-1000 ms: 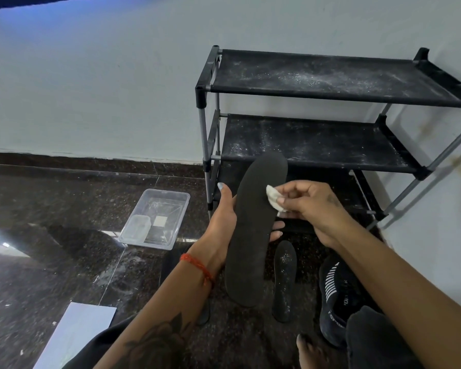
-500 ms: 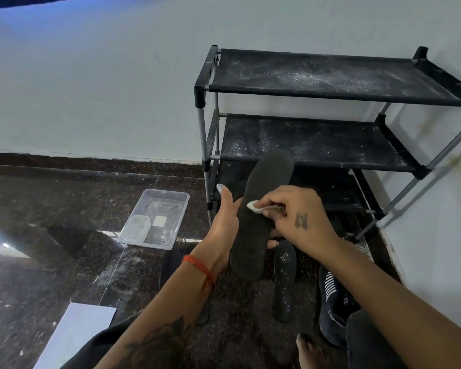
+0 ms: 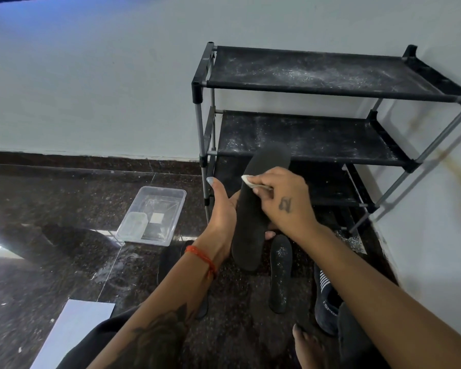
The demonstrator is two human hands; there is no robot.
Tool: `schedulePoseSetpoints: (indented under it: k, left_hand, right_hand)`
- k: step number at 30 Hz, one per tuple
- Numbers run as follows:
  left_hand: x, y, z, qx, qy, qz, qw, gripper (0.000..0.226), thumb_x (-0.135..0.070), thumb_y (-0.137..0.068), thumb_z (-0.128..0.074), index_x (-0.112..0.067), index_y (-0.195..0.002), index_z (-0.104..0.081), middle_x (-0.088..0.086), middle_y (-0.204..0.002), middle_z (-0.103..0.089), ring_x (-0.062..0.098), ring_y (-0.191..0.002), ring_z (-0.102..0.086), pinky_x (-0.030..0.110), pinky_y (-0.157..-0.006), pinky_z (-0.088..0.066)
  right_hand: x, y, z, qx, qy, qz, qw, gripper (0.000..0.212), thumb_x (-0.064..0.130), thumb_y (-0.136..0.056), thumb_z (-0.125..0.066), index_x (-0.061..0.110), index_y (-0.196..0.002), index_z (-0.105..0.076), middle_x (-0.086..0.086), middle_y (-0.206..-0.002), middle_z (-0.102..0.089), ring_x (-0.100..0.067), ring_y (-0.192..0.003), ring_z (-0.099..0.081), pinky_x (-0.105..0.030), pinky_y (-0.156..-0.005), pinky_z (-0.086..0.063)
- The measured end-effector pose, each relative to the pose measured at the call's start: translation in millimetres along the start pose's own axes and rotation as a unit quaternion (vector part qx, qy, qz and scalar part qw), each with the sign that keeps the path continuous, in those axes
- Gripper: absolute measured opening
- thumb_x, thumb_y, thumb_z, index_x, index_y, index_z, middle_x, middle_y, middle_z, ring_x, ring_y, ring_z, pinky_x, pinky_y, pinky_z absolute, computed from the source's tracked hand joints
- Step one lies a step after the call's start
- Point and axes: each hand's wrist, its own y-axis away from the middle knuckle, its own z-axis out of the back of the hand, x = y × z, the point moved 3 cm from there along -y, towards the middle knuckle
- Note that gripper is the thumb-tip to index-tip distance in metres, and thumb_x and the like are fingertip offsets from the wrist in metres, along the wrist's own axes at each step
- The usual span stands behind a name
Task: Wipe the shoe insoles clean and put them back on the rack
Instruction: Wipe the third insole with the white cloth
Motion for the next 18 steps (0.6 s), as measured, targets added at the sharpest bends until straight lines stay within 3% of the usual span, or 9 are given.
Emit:
schedulePoseSetpoints:
  k: [3, 5, 8, 10, 15, 18]
  left_hand:
    - [-4.9, -1.3, 8.0, -0.039, 0.0, -0.018, 0.999, 0.097, -0.081, -0.08, -0.003, -0.009, -0.109, -0.062, 0.016, -0.094, -0.069, 0.03, -0.085, -0.067, 0.04, -0.071, -0.055]
    - [-7.0, 0.8, 8.7, -0.049, 0.012, -0.027, 0.998, 0.094, -0.079, -0.082, -0.004, -0.012, -0.107, -0.064, 0.015, -0.093, -0.07, 0.029, -0.09, -0.066, 0.039, -0.08, -0.054]
    - [-6.2, 4.3, 4.9, -0.038, -0.001, -0.014, 0.999, 0.093, -0.076, -0.084, 0.0, -0.014, -0.114, -0.062, 0.009, -0.087, -0.073, 0.023, -0.077, -0.069, 0.029, -0.064, -0.057]
    - [-4.8, 5.5, 2.2, -0.022, -0.005, -0.002, 1.0, 0.098, -0.078, -0.082, 0.001, -0.012, -0.124, -0.058, 0.008, -0.085, -0.073, 0.023, -0.072, -0.068, 0.029, -0.059, -0.055]
    - [-2.0, 11.2, -4.5, 0.016, 0.008, 0.032, 0.999, 0.095, -0.082, -0.076, 0.0, -0.022, -0.127, -0.054, 0.009, -0.081, -0.074, 0.035, -0.059, -0.068, 0.04, -0.05, -0.055]
    - [0.3, 11.6, -6.6, 0.03, 0.002, 0.037, 0.999, 0.094, -0.082, -0.076, 0.001, -0.024, -0.123, -0.056, 0.01, -0.086, -0.074, 0.037, -0.063, -0.069, 0.042, -0.05, -0.055]
  right_hand:
    - [15.5, 14.5, -3.3, 0.054, -0.023, 0.049, 0.997, 0.021, 0.003, -0.082, -0.064, 0.015, -0.097, -0.073, 0.002, -0.09, -0.064, -0.004, -0.079, -0.055, -0.003, -0.072, -0.038]
    - [20.8, 24.8, 0.2, 0.088, -0.017, 0.097, 0.991, 0.021, 0.002, -0.08, -0.066, 0.016, -0.094, -0.074, 0.002, -0.088, -0.066, -0.007, -0.079, -0.058, -0.013, -0.073, -0.044]
    - [14.0, 34.1, 9.0, 0.151, -0.032, 0.094, 0.984, 0.018, 0.003, -0.08, -0.068, 0.017, -0.088, -0.076, 0.004, -0.087, -0.067, -0.005, -0.075, -0.06, -0.018, -0.067, -0.05]
    - [7.4, 37.1, 15.6, 0.163, -0.02, 0.077, 0.983, 0.022, -0.002, -0.08, -0.066, 0.015, -0.086, -0.076, 0.003, -0.088, -0.066, -0.008, -0.075, -0.063, -0.02, -0.066, -0.055]
    - [-0.6, 26.9, 34.0, -0.045, 0.006, 0.031, 0.998, 0.017, -0.002, -0.079, -0.066, 0.011, -0.088, -0.075, -0.002, -0.085, -0.067, -0.01, -0.076, -0.061, -0.007, -0.068, -0.045]
    - [-1.3, 12.3, 18.8, -0.073, -0.004, -0.017, 0.997, 0.021, 0.001, -0.081, -0.064, 0.011, -0.096, -0.073, -0.005, -0.089, -0.067, -0.014, -0.081, -0.061, -0.011, -0.074, -0.042]
